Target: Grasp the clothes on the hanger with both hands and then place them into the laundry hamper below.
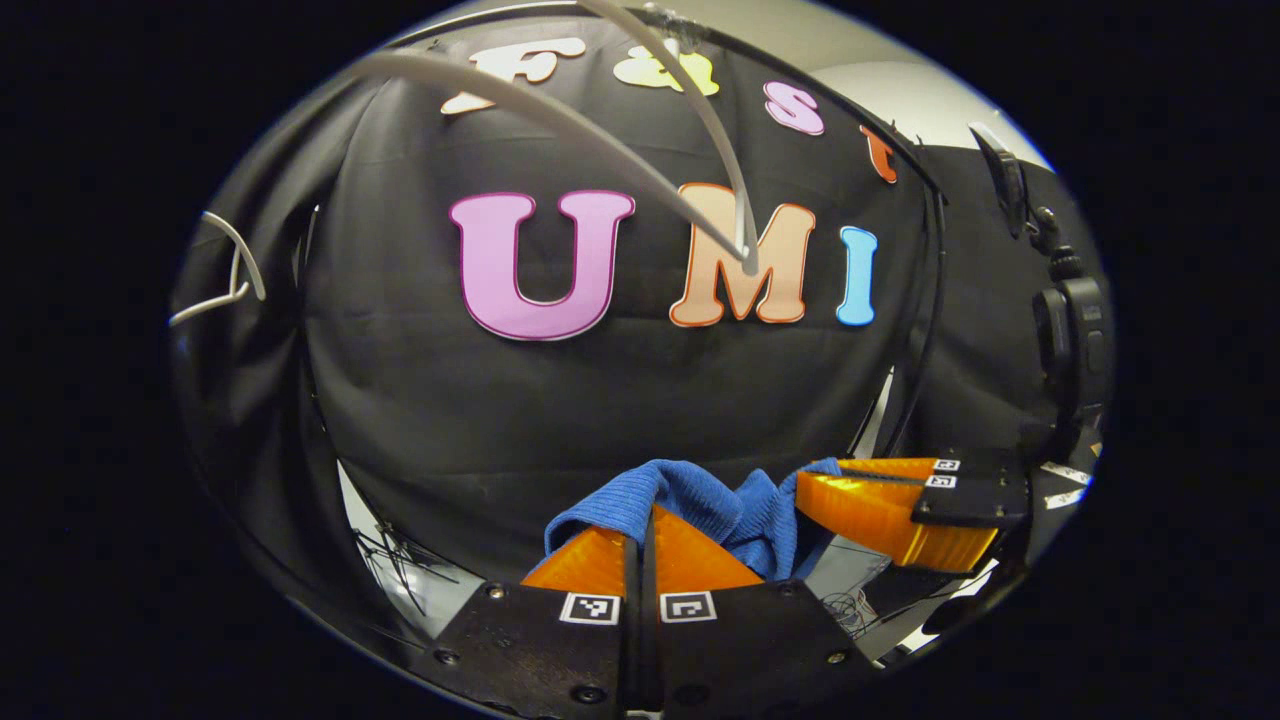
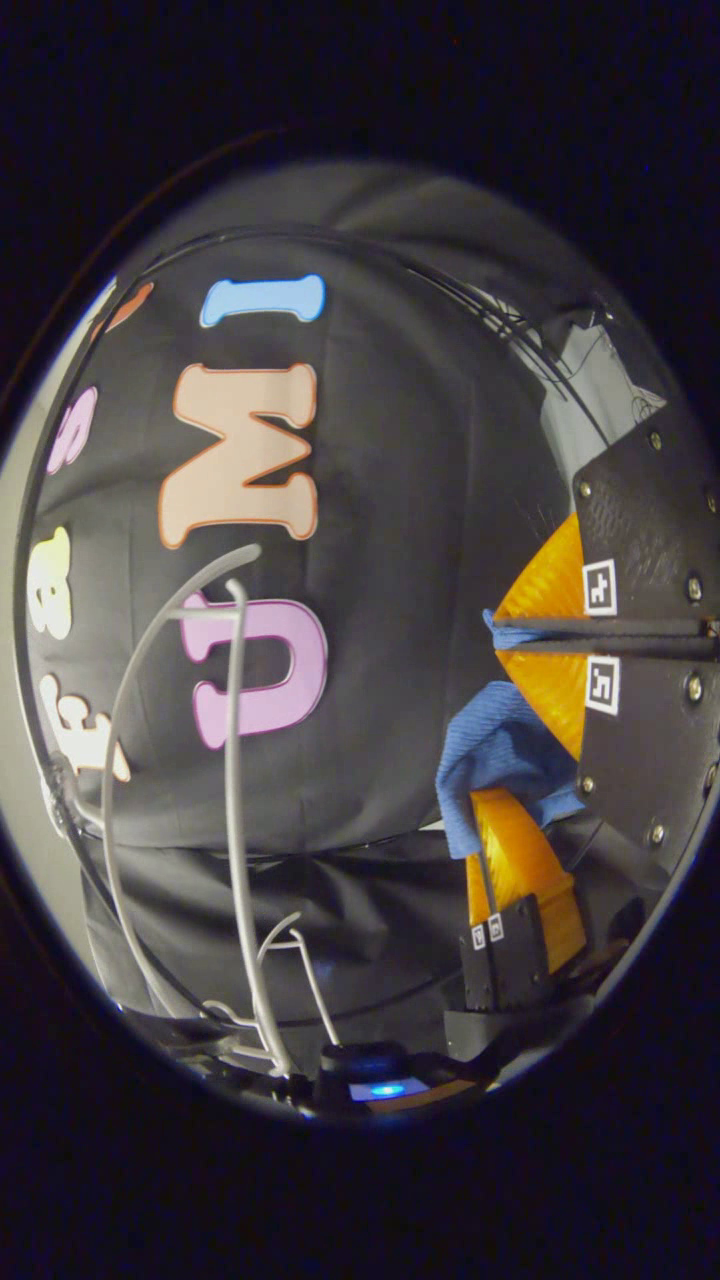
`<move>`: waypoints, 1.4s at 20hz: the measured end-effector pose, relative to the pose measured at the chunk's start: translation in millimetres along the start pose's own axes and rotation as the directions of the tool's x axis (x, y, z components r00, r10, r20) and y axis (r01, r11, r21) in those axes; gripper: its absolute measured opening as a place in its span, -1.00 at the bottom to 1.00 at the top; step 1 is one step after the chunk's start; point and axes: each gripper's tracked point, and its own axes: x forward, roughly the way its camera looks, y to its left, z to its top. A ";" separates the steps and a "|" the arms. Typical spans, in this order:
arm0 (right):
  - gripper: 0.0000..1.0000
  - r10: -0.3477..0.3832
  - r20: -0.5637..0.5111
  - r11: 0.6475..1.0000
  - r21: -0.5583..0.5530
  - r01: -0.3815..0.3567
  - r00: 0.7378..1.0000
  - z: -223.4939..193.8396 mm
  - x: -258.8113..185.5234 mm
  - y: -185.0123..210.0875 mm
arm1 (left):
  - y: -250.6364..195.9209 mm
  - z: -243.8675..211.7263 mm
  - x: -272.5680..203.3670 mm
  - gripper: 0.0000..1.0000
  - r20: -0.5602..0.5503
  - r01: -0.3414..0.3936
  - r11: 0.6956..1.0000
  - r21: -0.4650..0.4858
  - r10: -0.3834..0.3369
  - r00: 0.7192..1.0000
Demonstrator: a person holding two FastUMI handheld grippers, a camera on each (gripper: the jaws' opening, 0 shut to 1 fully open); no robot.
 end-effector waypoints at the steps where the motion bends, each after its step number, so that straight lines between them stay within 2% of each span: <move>1: -0.99 -0.010 -0.021 1.000 0.003 0.010 1.000 -9.9 2.9 -4.4 | 2.9 -9.0 4.8 -0.99 -0.006 -0.004 1.000 0.013 0.004 1.000; 3: -0.99 -0.027 -0.069 1.000 0.003 0.027 0.997 -29.3 6.2 -12.3 | 3.6 -23.1 13.4 -0.99 -0.012 -0.019 0.998 0.057 0.020 1.000; 5: -0.99 -0.036 -0.119 0.999 0.008 0.038 0.992 -53.7 7.4 -16.6 | 0.8 -42.8 17.0 -0.99 -0.040 -0.003 0.998 0.066 0.006 0.999; 11: -0.99 -0.053 -0.218 0.997 0.039 0.063 0.975 -100.4 20.0 -24.6 | -2.9 -119.8 33.1 -0.96 -0.204 0.012 1.000 0.028 -0.006 0.979; 15: -0.98 -0.063 -0.233 0.997 0.029 0.072 0.970 -109.5 28.3 -31.8 | 9.1 -163.8 41.0 -0.96 -0.300 -0.041 0.999 -0.018 0.033 0.953; 19: -0.99 -0.055 -0.290 0.997 0.040 0.069 0.956 -131.6 43.9 -31.1 | 25.6 -208.3 42.2 -0.98 -0.385 -0.085 0.995 -0.051 0.059 0.921; 23: -0.98 -0.047 -0.344 0.997 0.046 0.067 0.938 -156.8 45.6 -27.7 | 35.1 -247.7 43.8 -0.98 -0.487 -0.121 0.990 -0.079 0.068 0.871; 24: -0.98 -0.048 -0.354 0.997 0.042 0.067 0.934 -162.3 44.3 -28.2 | 37.2 -260.2 44.9 -0.97 -0.524 -0.134 0.988 -0.082 0.072 0.849; 26: -0.98 -0.047 -0.381 0.997 0.038 0.067 0.923 -174.1 42.5 -27.0 | 32.8 -285.2 37.8 -0.97 -0.623 -0.162 0.984 -0.075 0.081 0.778; 28: -0.98 -0.046 -0.414 0.997 0.035 0.066 0.909 -188.2 40.4 -25.2 | 25.8 -319.7 26.1 -0.97 -0.725 -0.191 0.977 -0.096 0.063 0.686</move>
